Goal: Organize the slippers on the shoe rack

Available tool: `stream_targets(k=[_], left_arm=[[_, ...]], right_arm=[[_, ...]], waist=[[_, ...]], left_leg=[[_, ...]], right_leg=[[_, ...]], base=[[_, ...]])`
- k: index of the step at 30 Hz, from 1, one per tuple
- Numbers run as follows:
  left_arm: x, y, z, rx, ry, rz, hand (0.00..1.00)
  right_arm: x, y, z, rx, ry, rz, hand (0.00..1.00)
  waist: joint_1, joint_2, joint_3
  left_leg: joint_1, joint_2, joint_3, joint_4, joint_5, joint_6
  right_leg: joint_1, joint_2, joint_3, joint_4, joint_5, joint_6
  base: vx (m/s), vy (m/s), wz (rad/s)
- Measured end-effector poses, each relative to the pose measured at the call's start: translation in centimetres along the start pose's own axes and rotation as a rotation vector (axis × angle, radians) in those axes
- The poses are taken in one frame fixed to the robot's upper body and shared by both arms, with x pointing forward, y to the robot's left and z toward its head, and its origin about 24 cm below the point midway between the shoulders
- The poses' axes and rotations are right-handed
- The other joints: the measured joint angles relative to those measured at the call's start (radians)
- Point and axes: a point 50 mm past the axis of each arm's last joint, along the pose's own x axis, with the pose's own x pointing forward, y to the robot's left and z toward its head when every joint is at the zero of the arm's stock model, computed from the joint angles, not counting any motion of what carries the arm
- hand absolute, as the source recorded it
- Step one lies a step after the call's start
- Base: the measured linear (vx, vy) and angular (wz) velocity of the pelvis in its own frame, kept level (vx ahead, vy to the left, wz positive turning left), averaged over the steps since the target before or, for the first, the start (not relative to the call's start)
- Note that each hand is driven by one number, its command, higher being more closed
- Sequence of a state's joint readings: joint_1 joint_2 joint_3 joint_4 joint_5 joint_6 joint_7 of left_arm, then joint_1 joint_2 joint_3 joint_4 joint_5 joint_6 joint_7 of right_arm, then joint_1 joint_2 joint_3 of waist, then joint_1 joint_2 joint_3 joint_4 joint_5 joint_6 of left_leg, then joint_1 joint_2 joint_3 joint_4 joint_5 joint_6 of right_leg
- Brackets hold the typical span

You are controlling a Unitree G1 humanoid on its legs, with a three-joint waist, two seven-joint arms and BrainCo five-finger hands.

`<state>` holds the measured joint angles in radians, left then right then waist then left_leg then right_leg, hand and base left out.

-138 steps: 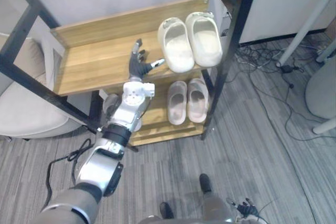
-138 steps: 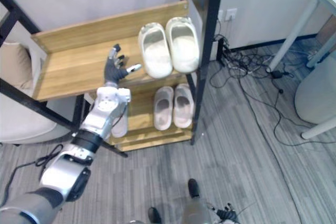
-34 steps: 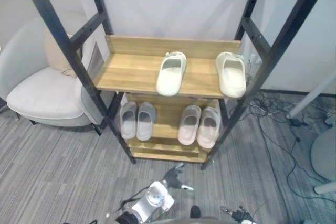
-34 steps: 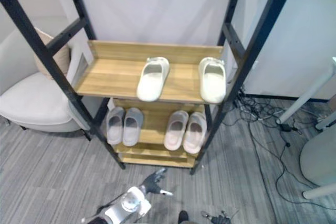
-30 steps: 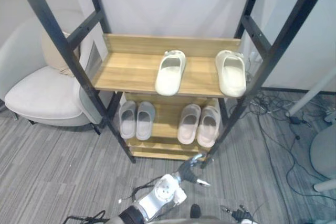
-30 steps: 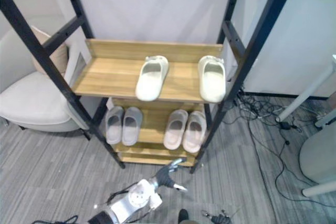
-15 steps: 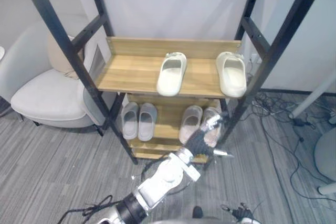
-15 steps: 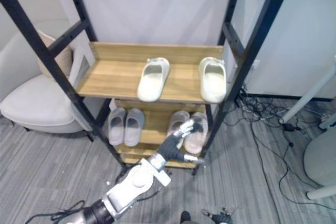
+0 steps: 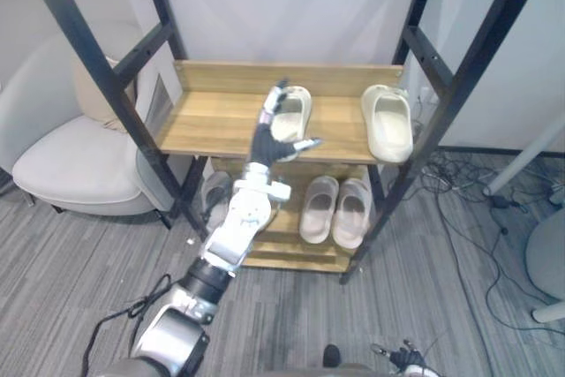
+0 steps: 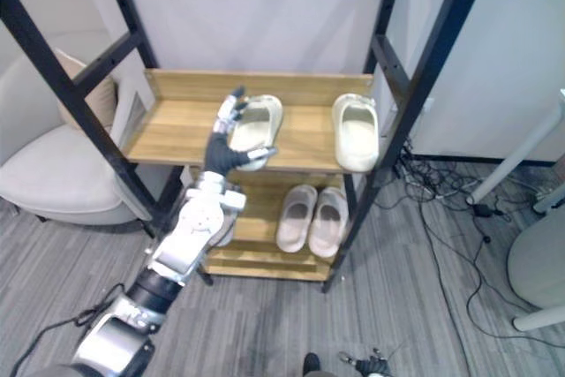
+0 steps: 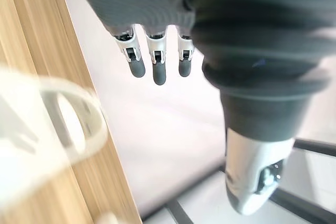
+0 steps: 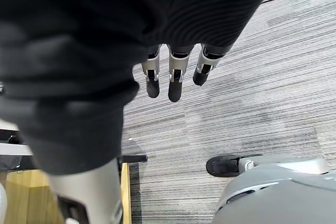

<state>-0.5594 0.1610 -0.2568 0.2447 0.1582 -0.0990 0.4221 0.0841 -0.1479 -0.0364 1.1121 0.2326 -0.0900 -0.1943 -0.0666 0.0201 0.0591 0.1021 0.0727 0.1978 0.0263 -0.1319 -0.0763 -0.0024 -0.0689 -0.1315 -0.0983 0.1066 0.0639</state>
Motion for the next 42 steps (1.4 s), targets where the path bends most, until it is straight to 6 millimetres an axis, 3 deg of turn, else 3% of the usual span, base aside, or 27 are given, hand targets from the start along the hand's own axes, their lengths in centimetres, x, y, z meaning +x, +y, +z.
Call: stream_targets(k=[9, 18, 26, 42], left_arm=[[3.5, 3.6, -3.1, 0.278, 0.138, 0.089, 0.0], [4.7, 4.2, -4.3, 0.406, 0.22, 0.081, 0.0], [6.2, 5.6, -3.9, 0.452, 0.234, 0.117, 0.0], [6.8, 7.3, -4.4, 0.418, 0.306, 0.146, 0.0]], right_arm=[[0.0, 0.0, 0.5, 0.053, -0.025, 0.008, 0.0], [-0.1, -0.1, 0.6, 0.088, -0.035, 0.006, 0.0], [-0.1, -0.3, 0.9, 0.091, -0.056, 0.005, 0.0], [-0.1, -0.4, 0.9, 0.086, -0.056, 0.005, 0.0]], waist=[[-0.043, 0.023, 0.009], [-0.062, 0.046, 0.024], [-0.068, 0.06, 0.031], [-0.07, 0.07, 0.035]], left_leg=[[-0.017, -0.008, 0.038, -0.01, -0.002, 0.003], [-0.036, -0.013, 0.06, -0.008, -0.003, 0.005], [-0.058, -0.015, 0.093, -0.007, -0.003, 0.007], [-0.069, -0.023, 0.108, -0.006, 0.0, 0.011]], right_leg=[[-0.038, 0.001, 0.041, 0.0, 0.008, 0.002], [-0.073, 0.002, 0.077, 0.0, 0.023, 0.001], [-0.114, 0.007, 0.11, 0.0, 0.036, -0.001], [-0.135, 0.003, 0.131, 0.0, 0.051, -0.001]], base=[[0.01, 0.001, -0.14], [-0.03, -0.014, -0.11], [-0.03, -0.023, -0.13], [-0.02, -0.016, -0.04]])
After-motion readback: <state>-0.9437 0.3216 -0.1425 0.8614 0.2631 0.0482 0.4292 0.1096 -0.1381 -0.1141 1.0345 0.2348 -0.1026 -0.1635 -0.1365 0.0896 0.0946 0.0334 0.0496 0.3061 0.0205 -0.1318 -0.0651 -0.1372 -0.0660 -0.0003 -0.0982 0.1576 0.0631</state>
